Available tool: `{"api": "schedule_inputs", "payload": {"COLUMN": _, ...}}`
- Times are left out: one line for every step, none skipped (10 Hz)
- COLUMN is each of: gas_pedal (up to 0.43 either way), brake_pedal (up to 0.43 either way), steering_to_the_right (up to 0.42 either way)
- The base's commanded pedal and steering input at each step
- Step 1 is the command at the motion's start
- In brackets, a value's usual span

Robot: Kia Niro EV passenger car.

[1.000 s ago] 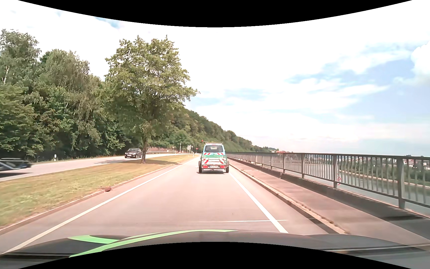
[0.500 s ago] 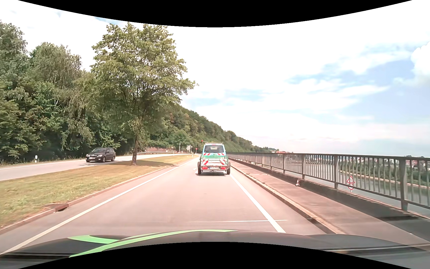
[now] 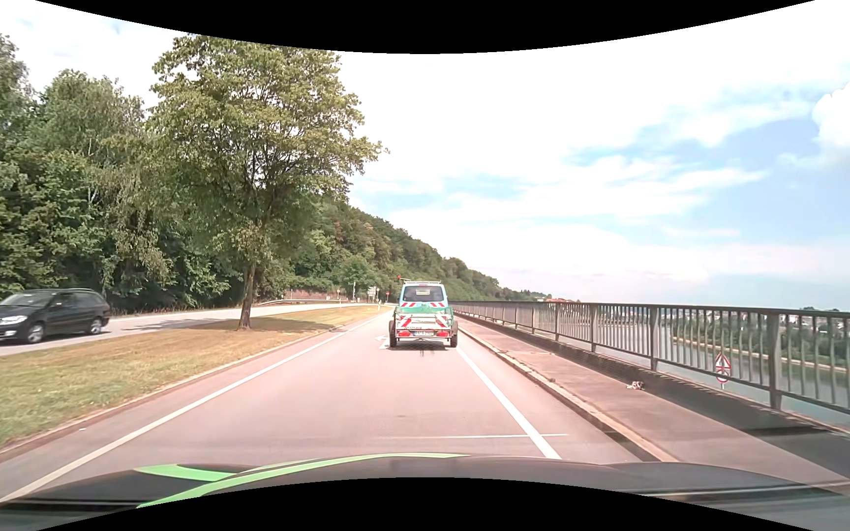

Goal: Follow the waypoints while adhering to traffic rules and regulations

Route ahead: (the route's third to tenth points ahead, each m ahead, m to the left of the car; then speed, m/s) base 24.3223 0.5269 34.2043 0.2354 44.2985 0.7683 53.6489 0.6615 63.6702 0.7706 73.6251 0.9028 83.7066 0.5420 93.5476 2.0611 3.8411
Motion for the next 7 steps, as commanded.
{"api": "schedule_inputs", "payload": {"gas_pedal": 0.0, "brake_pedal": 0.0, "steering_to_the_right": 0.004}}
{"api": "schedule_inputs", "payload": {"gas_pedal": 0.0, "brake_pedal": 0.0, "steering_to_the_right": 0.004}}
{"api": "schedule_inputs", "payload": {"gas_pedal": 0.0, "brake_pedal": 0.0, "steering_to_the_right": 0.004}}
{"api": "schedule_inputs", "payload": {"gas_pedal": 0.0, "brake_pedal": 0.0, "steering_to_the_right": 0.004}}
{"api": "schedule_inputs", "payload": {"gas_pedal": 0.0, "brake_pedal": 0.0, "steering_to_the_right": 0.004}}
{"api": "schedule_inputs", "payload": {"gas_pedal": 0.0, "brake_pedal": 0.0, "steering_to_the_right": 0.004}}
{"api": "schedule_inputs", "payload": {"gas_pedal": 0.0, "brake_pedal": 0.0, "steering_to_the_right": 0.003}}
